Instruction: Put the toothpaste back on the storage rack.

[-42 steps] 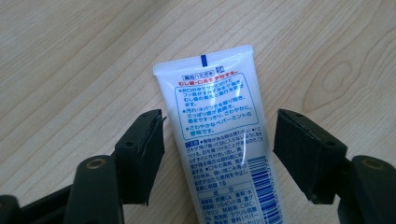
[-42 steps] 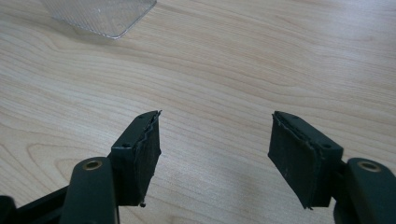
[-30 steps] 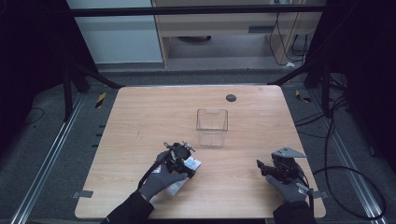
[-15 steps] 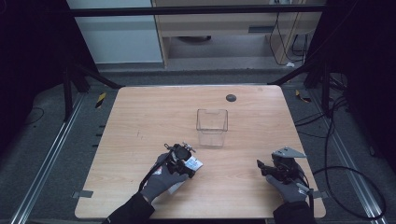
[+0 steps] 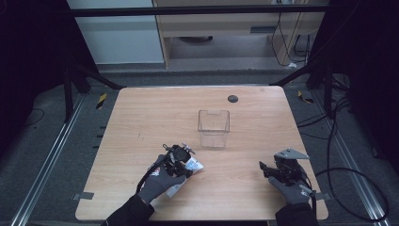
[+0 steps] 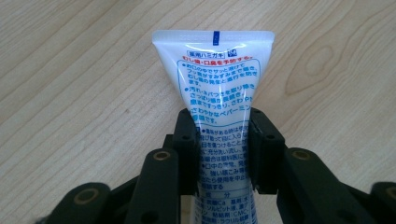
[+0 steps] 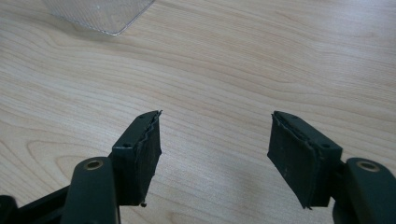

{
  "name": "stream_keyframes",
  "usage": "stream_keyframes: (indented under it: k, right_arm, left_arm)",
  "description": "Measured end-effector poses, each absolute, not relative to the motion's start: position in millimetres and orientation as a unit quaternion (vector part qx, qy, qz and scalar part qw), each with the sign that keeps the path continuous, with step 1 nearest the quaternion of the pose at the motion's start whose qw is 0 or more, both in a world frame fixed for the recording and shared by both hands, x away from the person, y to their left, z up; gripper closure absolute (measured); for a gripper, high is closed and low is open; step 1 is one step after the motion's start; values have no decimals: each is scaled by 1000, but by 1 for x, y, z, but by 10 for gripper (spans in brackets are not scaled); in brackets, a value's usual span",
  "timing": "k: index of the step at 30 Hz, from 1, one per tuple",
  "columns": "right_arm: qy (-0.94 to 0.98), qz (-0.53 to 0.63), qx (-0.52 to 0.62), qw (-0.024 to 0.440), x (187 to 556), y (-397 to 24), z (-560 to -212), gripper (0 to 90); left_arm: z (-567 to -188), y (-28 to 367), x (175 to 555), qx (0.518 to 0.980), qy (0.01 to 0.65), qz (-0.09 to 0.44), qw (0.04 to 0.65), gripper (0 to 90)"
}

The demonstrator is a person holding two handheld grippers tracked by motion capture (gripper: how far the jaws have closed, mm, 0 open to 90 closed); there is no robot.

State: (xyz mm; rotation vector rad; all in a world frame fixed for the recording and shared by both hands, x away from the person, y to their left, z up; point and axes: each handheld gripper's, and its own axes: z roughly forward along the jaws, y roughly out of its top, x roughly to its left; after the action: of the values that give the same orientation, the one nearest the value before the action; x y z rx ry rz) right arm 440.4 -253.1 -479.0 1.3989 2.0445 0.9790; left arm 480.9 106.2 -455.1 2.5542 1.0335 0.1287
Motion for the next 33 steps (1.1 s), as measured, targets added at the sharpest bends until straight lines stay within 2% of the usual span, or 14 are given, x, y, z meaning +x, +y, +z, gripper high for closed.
stream_keyframes:
  k: [7,14,24,33]
  right_arm:
    - [745,357,512,234,440,-253,-479,342]
    - [744,357,513,234,440,-253,-479,342]
    - [738,361,515,245,440,-253,-479,334]
    - [740,360,514,244,441,-252,-480,332]
  left_arm:
    - [-444,116,477,902,368,45,219,718]
    - [-416,134,471,885,373,68,271,724]
    - [-380,151,469,842,385,135,352,724]
    - [-361,149,489,799,404,184,406,723]
